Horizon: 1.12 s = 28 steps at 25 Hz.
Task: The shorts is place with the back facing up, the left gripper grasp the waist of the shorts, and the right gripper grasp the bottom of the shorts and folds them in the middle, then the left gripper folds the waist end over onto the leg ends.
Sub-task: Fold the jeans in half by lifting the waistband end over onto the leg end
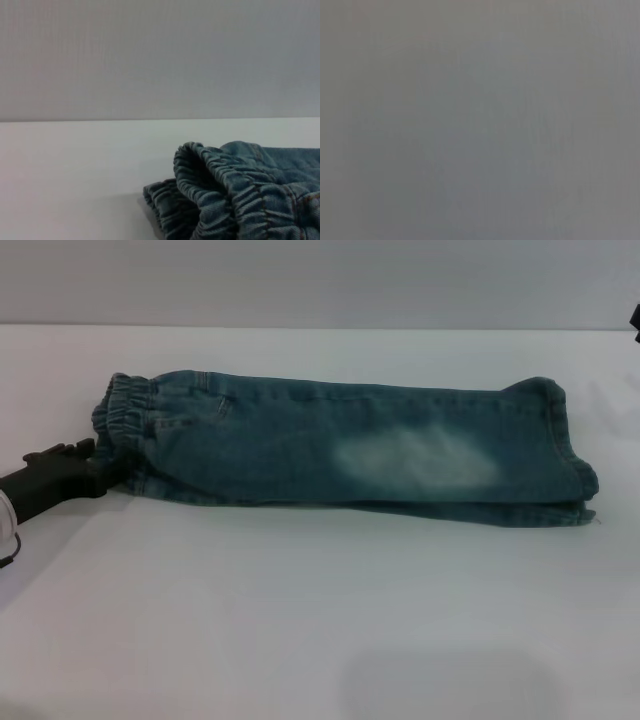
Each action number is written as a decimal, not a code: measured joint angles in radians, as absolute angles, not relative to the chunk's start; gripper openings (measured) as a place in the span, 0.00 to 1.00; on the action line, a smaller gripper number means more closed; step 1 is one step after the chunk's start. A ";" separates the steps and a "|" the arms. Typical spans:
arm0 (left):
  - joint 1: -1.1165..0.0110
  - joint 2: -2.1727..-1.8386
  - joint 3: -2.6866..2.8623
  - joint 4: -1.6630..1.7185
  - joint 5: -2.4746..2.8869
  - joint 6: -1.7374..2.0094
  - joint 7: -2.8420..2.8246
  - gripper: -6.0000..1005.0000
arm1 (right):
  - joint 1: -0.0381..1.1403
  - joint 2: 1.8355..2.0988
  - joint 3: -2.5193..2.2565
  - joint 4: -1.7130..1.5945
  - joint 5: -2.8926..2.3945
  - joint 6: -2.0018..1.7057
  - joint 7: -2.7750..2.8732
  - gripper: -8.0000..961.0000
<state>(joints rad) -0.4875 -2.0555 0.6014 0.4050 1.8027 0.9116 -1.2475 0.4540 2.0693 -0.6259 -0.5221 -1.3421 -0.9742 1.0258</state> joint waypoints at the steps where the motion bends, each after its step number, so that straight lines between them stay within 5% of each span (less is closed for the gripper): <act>1: -0.488 -2.055 0.601 0.405 1.803 0.913 -1.247 0.70 | 0.454 2.069 -0.626 -0.521 -1.342 -0.974 1.026 0.59; 28: -0.498 -2.046 0.601 0.408 1.806 0.930 -1.281 0.70 | 0.453 2.069 -0.627 -0.516 -1.342 -0.989 1.029 0.59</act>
